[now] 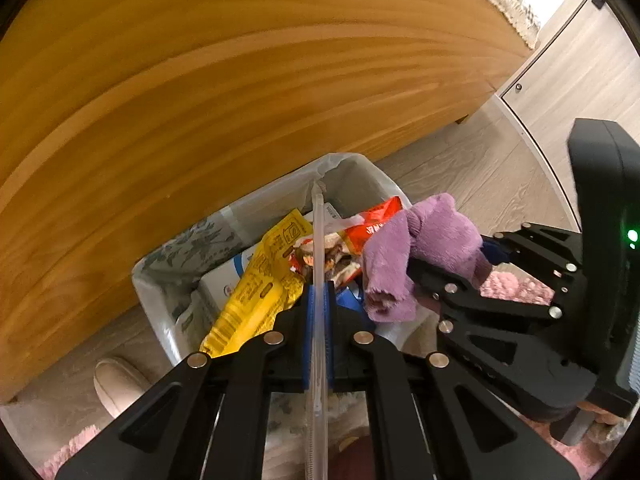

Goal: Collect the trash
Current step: 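Lower the clear tube and mauve towel into the floor bin with both tools, then open the left tool to drop the tube while the right tool releases the towel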

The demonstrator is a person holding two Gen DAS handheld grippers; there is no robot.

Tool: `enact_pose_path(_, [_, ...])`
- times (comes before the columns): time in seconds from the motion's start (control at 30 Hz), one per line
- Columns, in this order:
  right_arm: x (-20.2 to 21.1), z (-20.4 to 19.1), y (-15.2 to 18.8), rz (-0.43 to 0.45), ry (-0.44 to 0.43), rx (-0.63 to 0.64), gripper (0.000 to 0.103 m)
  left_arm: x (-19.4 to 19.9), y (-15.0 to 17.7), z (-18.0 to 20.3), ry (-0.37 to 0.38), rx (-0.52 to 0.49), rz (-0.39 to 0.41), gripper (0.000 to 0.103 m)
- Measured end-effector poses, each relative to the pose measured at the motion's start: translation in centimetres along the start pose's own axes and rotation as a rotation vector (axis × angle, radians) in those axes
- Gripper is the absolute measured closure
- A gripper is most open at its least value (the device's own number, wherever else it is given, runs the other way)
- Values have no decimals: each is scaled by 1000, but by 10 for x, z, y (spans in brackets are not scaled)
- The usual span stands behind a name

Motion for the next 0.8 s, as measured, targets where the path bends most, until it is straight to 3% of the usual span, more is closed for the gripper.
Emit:
enact_pose_path(0.33, [-14,-11,-7,-29,-16,30,64,-16,-4,-3,25,16,19,100])
enact_pose_path(0.47, [-20,-10,-6,-38,-20,31,59,-12,-7,-14,40,66,23,97])
enact_pose_path(0.53, [-20,-5,-5,-43,-11,25,58,-11,-7,-19,39,86,27,87])
enact_pose_path(0.6, [-21,-3,-5,-47,-2,16,56,-9,-8,-21,24,90,30,65])
enact_pose_path(0.8, [-19,-2,-6,-42,17,9,50,6,-12,-22,-9,86,62,44])
Point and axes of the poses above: each gripper's, at about its wrist camera, not at the fingertips, and x roughly against the way its jaws point, z to its right, y to its underside, the point moved 3 cm from there along -x, roughly the way its jaws point, and after that the axes turned 11 degrees about z, right-handed, at the moved point
